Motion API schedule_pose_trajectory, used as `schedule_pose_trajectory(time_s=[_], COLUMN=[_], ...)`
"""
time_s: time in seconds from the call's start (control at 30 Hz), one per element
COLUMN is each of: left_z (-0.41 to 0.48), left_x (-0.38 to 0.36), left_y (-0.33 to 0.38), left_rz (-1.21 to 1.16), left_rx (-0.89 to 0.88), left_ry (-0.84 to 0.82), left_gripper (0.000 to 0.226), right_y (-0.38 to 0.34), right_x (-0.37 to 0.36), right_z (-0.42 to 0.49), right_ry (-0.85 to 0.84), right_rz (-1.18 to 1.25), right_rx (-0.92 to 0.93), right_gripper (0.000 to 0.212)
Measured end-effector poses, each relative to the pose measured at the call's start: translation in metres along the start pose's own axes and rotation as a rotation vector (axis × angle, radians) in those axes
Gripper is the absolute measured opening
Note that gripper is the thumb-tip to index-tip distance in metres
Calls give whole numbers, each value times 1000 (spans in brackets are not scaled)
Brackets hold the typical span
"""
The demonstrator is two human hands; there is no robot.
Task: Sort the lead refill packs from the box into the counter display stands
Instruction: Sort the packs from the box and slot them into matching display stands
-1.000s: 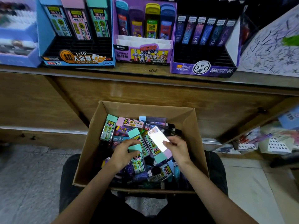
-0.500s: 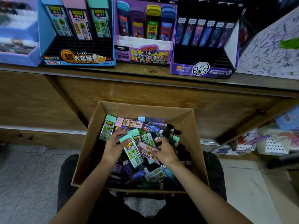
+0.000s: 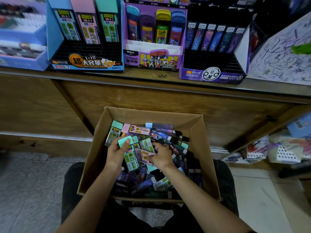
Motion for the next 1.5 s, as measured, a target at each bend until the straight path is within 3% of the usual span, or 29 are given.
schedule_pose_trajectory(time_s=[0.13, 0.27, 0.4, 0.5, 0.57, 0.67, 0.73, 0.9, 1.1, 1.23, 1.37, 1.5], left_z=[2, 2, -2, -6, -8, -11, -16, -33, -39, -46, -58, -66], left_x=[3, 5, 4, -1, -6, -14, -22, -51, -56, -57, -65, -69], left_y=[-1, -1, 5, 12, 20, 40, 56, 85, 105, 122, 130, 144], left_rz=[49, 93, 121, 79, 56, 66, 181, 481, 411, 180, 27, -96], left_rx=[-31, -62, -76, -32, 37, 88, 71, -53, -113, -189, -181, -126], left_ry=[17, 22, 31, -20, -86, -253, -401, -703, -626, -458, -366, -388], left_gripper=[15, 12, 2, 4, 19, 47, 66, 54, 60, 50, 51, 60], right_y=[-7, -6, -7, -15, -23, -38, -49, -81, -99, -98, -110, -128], right_x=[-6, 2, 26, 57, 82, 112, 123, 137, 158, 161, 154, 167], right_z=[1, 1, -4, -12, -17, -28, -34, -41, -43, -51, -65, -74], right_ry=[-60, -130, -89, -33, -94, -342, -427, -482, -316, -82, -72, 16], right_rz=[47, 236, 399, 518, 484, 287, 125, 131, 132, 363, 767, 859], right_rx=[-3, -123, -24, 61, 131, 234, 286, 359, 423, 232, 173, 293], right_gripper=[60, 59, 41, 42, 43, 34, 31, 29, 36, 48, 30, 20])
Point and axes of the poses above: each hand's wrist, its own z-axis towards the middle knuckle, its own x-axis out of the back of the hand, y = z × x, the point moved 3 cm from there along z, towards the middle knuckle, and after that the axes turned 3 degrees about y, right-handed, at the moved point
